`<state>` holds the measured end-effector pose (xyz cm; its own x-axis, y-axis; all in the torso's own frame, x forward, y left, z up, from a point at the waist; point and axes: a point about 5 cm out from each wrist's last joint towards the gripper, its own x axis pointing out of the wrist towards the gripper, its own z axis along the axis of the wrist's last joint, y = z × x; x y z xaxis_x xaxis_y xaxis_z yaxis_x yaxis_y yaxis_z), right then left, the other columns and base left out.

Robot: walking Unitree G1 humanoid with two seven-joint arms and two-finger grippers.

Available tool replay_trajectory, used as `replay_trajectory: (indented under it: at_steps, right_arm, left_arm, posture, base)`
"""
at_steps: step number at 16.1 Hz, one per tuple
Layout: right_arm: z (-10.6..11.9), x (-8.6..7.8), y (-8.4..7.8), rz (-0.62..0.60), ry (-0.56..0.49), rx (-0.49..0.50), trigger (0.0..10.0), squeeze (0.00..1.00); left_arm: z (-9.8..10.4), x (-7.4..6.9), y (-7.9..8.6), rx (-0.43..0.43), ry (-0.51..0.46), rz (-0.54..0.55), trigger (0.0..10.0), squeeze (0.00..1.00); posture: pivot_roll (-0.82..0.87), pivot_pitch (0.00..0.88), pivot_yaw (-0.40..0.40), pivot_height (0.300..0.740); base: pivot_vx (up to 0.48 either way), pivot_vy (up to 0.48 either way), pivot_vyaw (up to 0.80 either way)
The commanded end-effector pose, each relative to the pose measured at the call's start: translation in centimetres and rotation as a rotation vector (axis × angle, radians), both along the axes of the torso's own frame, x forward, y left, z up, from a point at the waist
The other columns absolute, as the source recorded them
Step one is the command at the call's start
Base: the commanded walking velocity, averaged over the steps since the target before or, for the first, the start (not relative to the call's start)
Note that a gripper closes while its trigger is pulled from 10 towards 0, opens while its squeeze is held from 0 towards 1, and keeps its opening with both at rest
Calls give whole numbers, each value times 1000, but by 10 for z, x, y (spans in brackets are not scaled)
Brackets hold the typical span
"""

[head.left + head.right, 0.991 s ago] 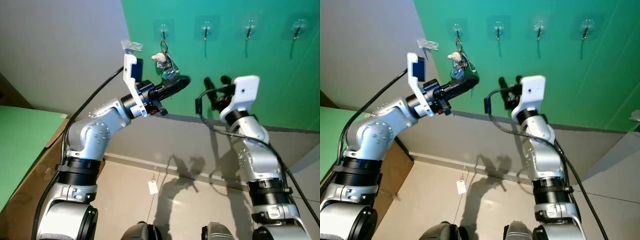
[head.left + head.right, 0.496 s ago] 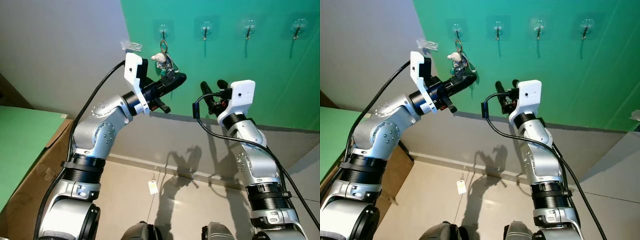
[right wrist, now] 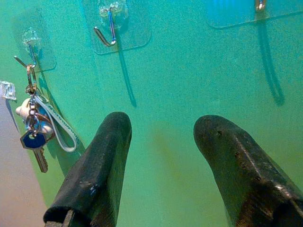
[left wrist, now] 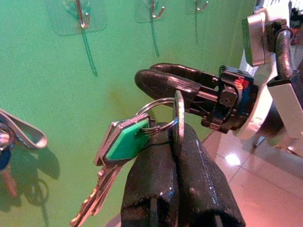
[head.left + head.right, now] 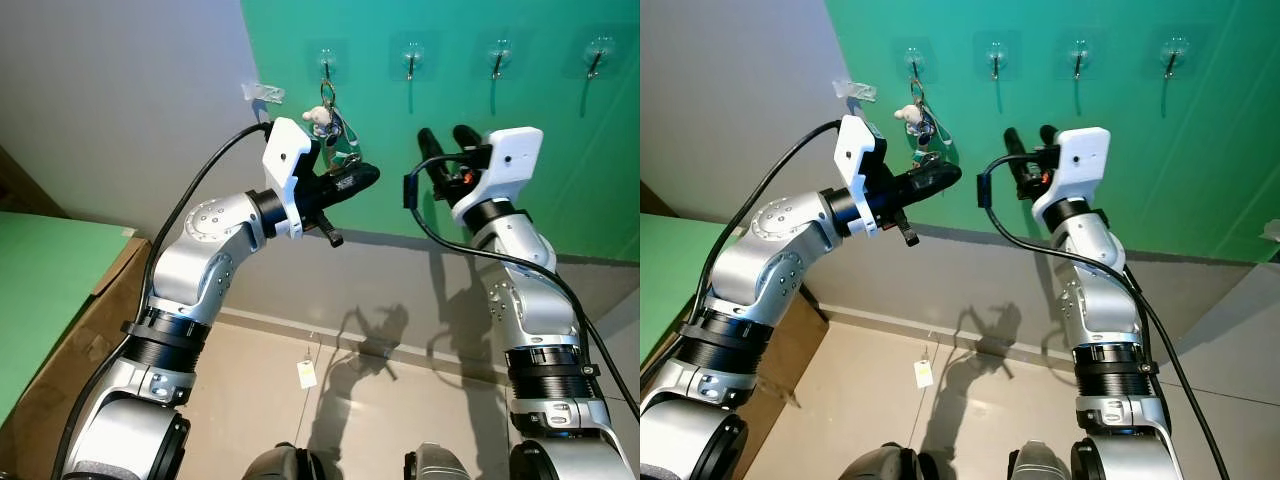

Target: Hang keys on a hook

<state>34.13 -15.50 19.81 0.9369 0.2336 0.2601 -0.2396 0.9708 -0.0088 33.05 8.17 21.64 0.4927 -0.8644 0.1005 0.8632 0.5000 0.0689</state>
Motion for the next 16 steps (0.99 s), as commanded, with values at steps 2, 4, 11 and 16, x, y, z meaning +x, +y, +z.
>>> replay_trajectory:
  at_steps: [2, 4, 11, 16]
  right_arm:
    - [-4, -1, 8, 28, 12, 8, 10000, 0]
    - [-6, -3, 10, 38, 18, 4, 10000, 0]
    - [-19, -20, 2, 429, 190, -105, 10000, 0]
    - [-18, -25, -33, 456, 256, -129, 10000, 0]
  left_arm:
    - [0, 1, -1, 79, -78, 33, 0, 0]
    - [0, 1, -2, 73, -86, 40, 0, 0]
    - [5, -10, 23, -251, 178, -173, 0, 0]
    - [-17, -29, 57, -164, 251, -197, 0, 0]
  posture:
    - [-252, 76, 169, 717]
    - [-252, 76, 169, 717]
    - [-259, 72, 169, 717]
    - [-253, 57, 162, 717]
  base:
    - [0, 0, 0]
    - [0, 0, 0]
    - [0, 0, 0]
    - [0, 0, 0]
